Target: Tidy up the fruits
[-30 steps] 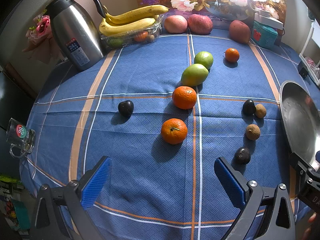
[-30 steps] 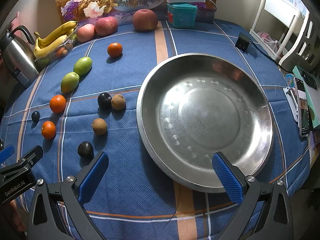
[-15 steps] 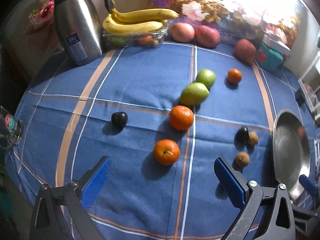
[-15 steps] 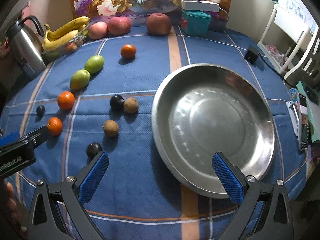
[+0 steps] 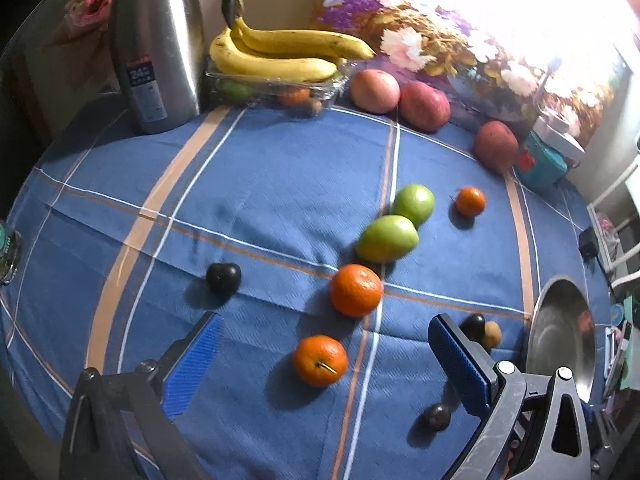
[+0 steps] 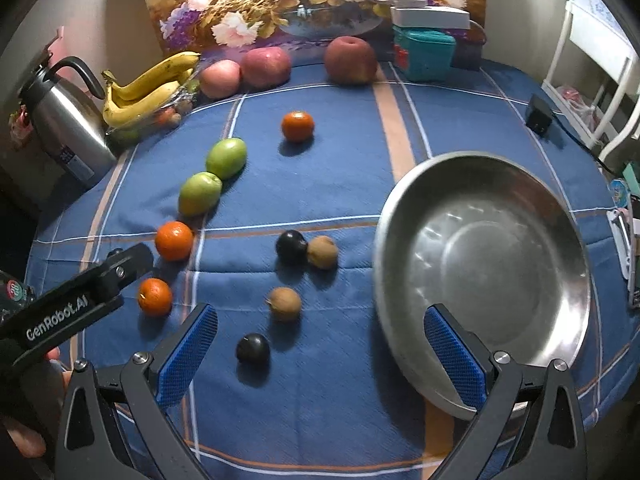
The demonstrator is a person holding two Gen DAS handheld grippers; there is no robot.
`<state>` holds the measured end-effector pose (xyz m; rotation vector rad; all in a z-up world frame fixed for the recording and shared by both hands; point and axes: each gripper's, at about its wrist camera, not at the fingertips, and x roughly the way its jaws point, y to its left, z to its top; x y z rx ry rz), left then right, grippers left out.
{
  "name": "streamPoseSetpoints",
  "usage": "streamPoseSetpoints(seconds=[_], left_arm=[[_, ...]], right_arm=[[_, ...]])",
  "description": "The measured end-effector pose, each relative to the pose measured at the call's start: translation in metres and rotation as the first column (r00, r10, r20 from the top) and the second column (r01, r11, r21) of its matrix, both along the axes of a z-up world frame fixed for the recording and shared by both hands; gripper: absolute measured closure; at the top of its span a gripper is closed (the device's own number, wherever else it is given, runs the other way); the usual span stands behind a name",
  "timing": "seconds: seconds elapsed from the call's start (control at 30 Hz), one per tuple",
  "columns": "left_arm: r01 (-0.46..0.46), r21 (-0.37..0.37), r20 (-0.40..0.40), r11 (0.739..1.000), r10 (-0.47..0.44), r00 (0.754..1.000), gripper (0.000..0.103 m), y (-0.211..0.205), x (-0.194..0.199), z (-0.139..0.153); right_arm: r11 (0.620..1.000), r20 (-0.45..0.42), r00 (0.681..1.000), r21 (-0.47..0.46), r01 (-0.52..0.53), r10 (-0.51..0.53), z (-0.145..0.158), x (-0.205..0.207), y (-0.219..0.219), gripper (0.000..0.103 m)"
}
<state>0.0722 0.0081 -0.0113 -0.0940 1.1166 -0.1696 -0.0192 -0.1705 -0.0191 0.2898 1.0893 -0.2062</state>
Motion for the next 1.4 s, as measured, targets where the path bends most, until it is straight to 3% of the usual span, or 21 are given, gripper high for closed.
streamPoseSetpoints(seconds=[0.13,0.37,0.43,0.6,0.9,0.97,1.2,1.4], left_arm=[[-0.020,0.011,0.041,1.000,0.020,0.999,0.000,0.008,0.002,0.001],[-0.024,0.014,0.016,1.000,0.024,1.000,0.000,0.016,0.005,-0.006],[-0.024,0.003,-0.005,1.000,0.024,1.000,0.000,0.016,0.006,-0.009],[-0.010,0.061,-0.048,0.998,0.013,0.999,0.000,0.012,0.007,-0.021],[0.049,0.066,-0.117,0.997,-0.041,0.992,0.002,-0.001,0.004,-0.037],[0.060,0.051,-0.145,0.997,-0.052,0.988,0.012,-0.002,0.004,-0.043],[0.075,0.028,-0.205,0.997,-0.068,0.976,0.030,-0.008,0.005,-0.054],[0.069,0.000,-0.225,0.998,-0.068,0.972,0.054,-0.011,0.006,-0.058]], right_arm=[[1.000,-0.017,1.000,0.007,0.005,-0.005,-0.004,0.008,0.008,0.000],[0.999,-0.030,1.000,0.034,-0.007,0.008,-0.010,0.017,0.022,0.002],[0.999,-0.038,0.999,0.031,-0.020,0.021,-0.012,0.019,0.027,0.008],[0.997,-0.065,0.996,0.052,-0.050,0.054,-0.023,0.018,0.035,0.013],[0.995,-0.121,0.990,0.077,-0.059,0.068,-0.041,0.017,0.042,0.038],[0.995,-0.136,0.988,0.080,-0.060,0.071,-0.045,0.017,0.043,0.042],[0.994,-0.178,0.980,0.087,-0.070,0.084,-0.055,0.022,0.049,0.057],[0.993,-0.185,0.978,0.087,-0.084,0.099,-0.058,0.026,0.054,0.071]])
